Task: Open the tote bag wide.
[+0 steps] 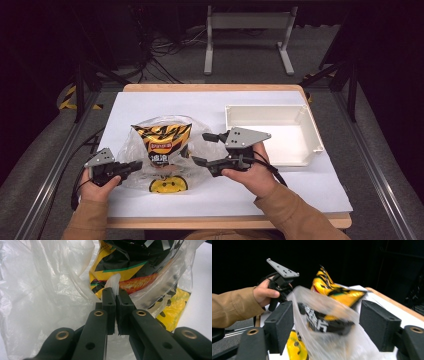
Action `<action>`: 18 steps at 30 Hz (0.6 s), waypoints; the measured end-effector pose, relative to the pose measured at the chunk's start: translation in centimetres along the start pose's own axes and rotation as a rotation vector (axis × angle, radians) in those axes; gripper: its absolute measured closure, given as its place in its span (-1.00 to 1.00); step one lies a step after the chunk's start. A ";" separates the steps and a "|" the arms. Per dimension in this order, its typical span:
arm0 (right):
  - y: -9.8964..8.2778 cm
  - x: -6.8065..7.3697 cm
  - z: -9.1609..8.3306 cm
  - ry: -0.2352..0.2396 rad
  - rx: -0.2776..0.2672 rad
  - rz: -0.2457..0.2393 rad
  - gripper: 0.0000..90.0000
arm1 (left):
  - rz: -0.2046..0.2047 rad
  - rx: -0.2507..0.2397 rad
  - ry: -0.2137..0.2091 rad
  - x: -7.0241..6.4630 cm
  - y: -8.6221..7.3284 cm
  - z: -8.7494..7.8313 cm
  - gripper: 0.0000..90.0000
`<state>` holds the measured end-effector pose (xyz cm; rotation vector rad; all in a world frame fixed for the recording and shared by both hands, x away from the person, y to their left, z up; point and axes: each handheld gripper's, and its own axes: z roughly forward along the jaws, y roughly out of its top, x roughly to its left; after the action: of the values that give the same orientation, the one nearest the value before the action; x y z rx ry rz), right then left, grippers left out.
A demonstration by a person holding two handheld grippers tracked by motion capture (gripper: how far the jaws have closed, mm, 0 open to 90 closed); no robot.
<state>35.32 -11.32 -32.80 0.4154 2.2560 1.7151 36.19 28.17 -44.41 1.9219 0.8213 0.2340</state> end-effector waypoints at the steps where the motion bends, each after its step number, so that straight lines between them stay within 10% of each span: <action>1: 0.2 0.2 0.3 0.008 -0.004 -0.008 -0.43 | 0.000 0.000 0.000 0.0 0.0 0.0 0.92; 18: 1.0 1.3 4.0 0.034 0.015 -0.043 -0.72 | -0.018 -0.017 -0.007 0.0 -0.1 -0.1 0.91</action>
<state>35.73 -7.02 -32.97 0.3404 2.2855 1.6979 36.12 28.32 -44.43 1.8984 0.8291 0.2230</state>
